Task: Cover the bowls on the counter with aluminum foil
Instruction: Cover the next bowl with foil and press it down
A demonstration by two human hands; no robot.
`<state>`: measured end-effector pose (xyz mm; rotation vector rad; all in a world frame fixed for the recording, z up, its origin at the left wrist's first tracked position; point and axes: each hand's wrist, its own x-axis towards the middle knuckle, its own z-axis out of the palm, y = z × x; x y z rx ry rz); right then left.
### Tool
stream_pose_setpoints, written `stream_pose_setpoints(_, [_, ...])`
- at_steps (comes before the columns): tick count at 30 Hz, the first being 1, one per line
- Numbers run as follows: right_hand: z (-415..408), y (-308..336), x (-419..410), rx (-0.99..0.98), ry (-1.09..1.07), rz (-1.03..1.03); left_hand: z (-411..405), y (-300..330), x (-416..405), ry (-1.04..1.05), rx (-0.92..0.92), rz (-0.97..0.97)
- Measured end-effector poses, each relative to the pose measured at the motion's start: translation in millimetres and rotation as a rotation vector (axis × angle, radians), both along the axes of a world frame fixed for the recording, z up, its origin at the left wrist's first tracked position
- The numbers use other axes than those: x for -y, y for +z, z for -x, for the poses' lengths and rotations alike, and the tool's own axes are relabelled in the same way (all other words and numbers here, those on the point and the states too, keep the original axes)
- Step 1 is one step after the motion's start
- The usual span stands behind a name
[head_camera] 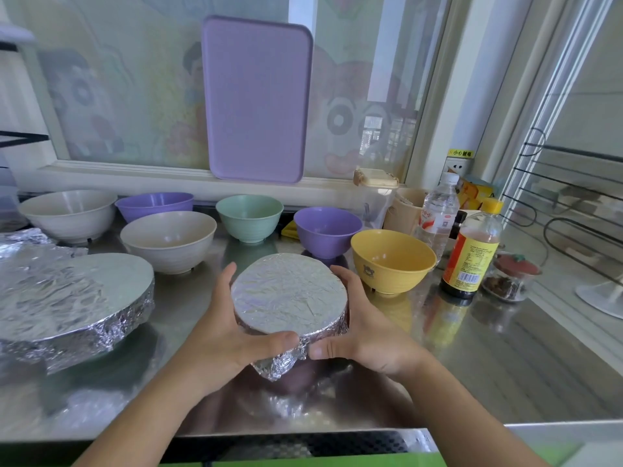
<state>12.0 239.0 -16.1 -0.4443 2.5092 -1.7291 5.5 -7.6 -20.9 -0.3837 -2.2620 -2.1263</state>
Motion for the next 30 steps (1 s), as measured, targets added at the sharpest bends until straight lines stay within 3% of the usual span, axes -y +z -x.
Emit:
stream_pose_setpoints(7, [-0.2, -10.8, 9.6, -0.082, 0.018, 0.055, 2.7, -14.1, -1.0, -0.020, -0.065, 0.008])
stream_pose_setpoints(14, [2.3, 0.4, -7.8, 0.009, 0.069, 0.015, 2.1, -11.8, 4.4, -0.066, -0.116, 0.079])
stream_pose_setpoints(22, [5.7, 13.4, -2.1, 0.025, 0.117, 0.173, -0.7, -12.1, 6.9, -0.048, -0.073, 0.067])
stream_pose_setpoints(30, [0.3, 7.0, -0.8, -0.078, 0.105, 0.021, -1.2, -11.3, 9.2, -0.046, -0.059, 0.131])
